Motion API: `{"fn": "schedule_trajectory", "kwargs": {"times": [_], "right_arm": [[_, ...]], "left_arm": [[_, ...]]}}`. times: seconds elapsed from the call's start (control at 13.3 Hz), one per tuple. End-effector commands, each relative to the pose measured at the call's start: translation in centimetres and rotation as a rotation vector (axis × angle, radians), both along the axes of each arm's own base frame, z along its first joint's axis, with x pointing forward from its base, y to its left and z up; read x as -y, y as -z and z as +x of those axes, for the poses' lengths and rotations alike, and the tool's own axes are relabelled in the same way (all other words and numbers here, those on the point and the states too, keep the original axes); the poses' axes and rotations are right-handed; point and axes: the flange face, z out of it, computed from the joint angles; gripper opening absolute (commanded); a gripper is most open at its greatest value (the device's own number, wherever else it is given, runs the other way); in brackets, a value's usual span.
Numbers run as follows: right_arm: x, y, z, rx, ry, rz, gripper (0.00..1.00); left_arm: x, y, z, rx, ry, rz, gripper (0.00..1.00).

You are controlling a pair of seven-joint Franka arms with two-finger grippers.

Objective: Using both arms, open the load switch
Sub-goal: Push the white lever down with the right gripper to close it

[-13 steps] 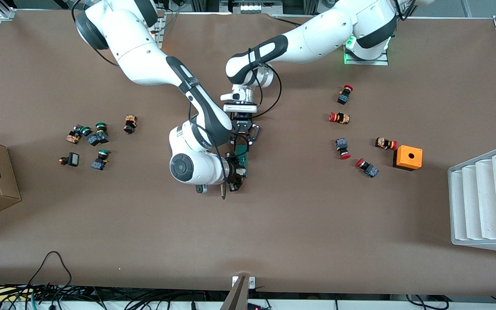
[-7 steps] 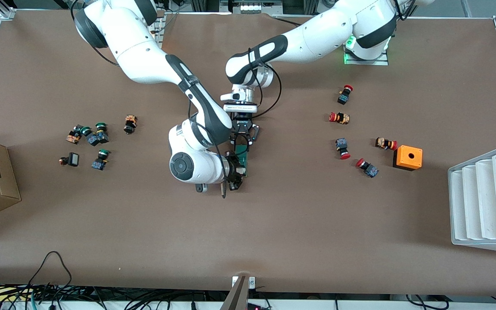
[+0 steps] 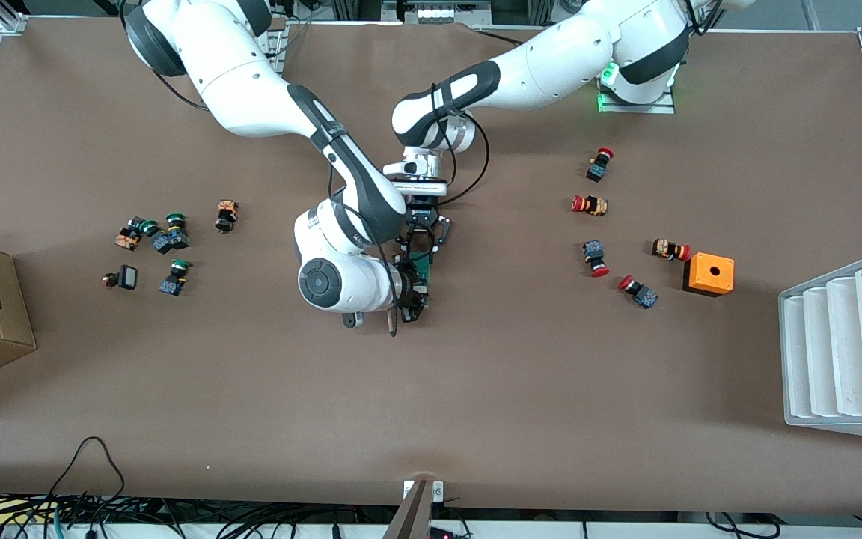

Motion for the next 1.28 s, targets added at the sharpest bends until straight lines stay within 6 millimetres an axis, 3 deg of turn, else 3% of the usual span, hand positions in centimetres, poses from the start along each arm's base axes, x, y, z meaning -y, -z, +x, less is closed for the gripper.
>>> {"fn": "schedule_trajectory", "kwargs": {"times": [0.0, 1.21], "right_arm": [[0.5, -1.3, -1.5, -0.012, -0.028, -0.026, 0.28], [0.0, -2.0, -4.1, -0.032, -0.07, -0.049, 0.28]], "left_arm": [[1.2, 1.3, 1.6, -0.015, 0.028, -0.015, 0.03], [1.0, 1.6, 1.7, -0.017, 0.028, -0.017, 0.03]]}}
